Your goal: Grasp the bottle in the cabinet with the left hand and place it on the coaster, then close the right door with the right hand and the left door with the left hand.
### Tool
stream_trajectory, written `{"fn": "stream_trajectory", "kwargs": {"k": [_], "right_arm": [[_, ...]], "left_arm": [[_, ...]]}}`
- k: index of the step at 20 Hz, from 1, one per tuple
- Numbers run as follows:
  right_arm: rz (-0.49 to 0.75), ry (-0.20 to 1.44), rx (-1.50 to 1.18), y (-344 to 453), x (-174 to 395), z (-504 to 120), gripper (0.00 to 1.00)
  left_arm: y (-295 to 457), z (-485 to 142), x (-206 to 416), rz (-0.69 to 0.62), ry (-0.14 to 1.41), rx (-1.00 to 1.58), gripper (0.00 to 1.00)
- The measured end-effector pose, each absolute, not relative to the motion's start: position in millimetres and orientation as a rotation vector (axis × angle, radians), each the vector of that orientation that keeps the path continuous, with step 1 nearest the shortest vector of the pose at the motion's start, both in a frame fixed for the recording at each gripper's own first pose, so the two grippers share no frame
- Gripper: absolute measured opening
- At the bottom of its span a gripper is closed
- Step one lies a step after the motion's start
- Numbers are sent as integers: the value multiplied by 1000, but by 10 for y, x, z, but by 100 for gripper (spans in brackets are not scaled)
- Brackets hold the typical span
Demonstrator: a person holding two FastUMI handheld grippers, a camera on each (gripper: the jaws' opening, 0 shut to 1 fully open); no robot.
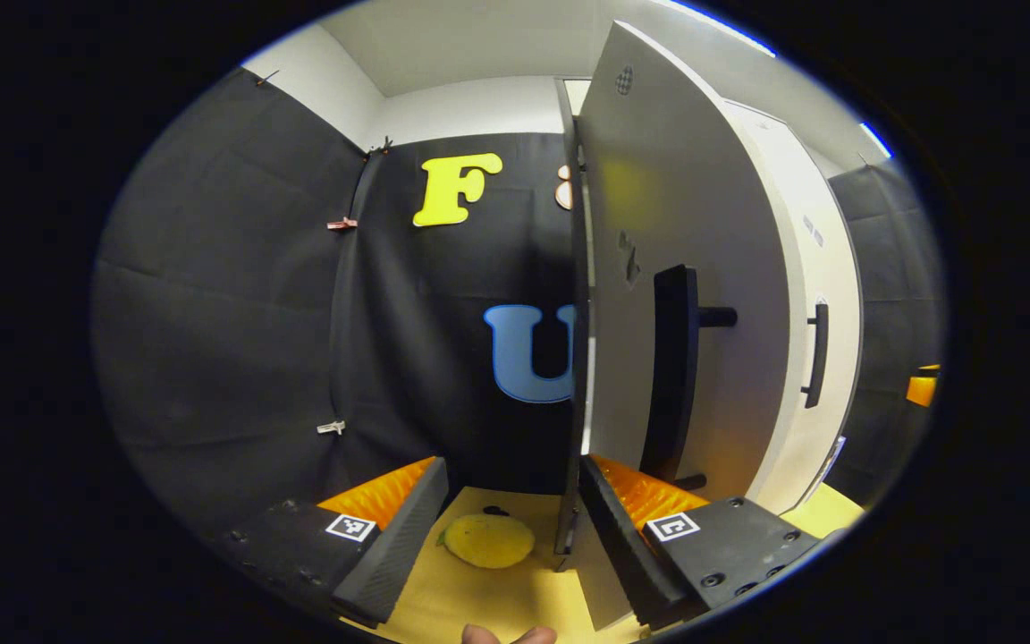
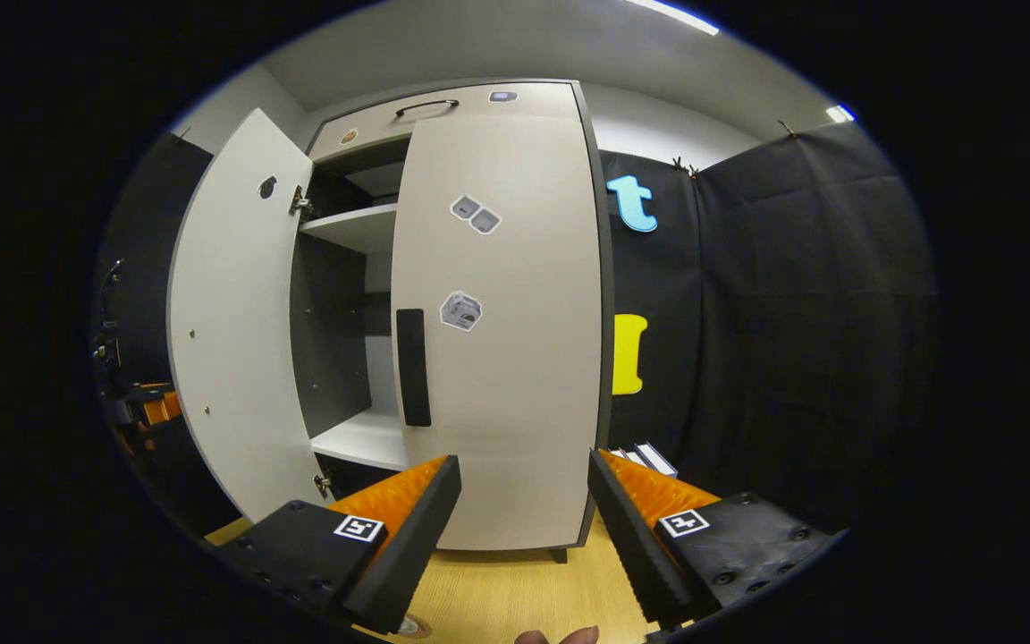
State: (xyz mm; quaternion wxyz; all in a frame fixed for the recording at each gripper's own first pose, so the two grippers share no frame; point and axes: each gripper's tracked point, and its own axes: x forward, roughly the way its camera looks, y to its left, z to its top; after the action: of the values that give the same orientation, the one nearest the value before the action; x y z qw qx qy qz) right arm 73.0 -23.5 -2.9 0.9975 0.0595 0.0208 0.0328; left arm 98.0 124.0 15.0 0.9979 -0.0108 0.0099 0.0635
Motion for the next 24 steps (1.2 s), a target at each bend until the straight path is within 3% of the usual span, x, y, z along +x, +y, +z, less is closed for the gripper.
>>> {"fn": "stream_trajectory", "kwargs": {"k": [11,12,14,22,24], "right_arm": [[41,68,131,-671,727,-151,95],[37,68,133,-717,715,-156,95],[28,73,128,-812,715,-181,96],[17,83,115,-1054,787,-205,95],[22,86,107,-1068,806,-232,95]], "left_arm": [[282,180,1240,10,19,-35,97],[180,196,1272,-10,15,-39,92],[13,205,1343,-31,9,-34,92],[-268,189,1587,-17,0,-39,95],[-324,193,1660,-16,-4,-26,92]]}}
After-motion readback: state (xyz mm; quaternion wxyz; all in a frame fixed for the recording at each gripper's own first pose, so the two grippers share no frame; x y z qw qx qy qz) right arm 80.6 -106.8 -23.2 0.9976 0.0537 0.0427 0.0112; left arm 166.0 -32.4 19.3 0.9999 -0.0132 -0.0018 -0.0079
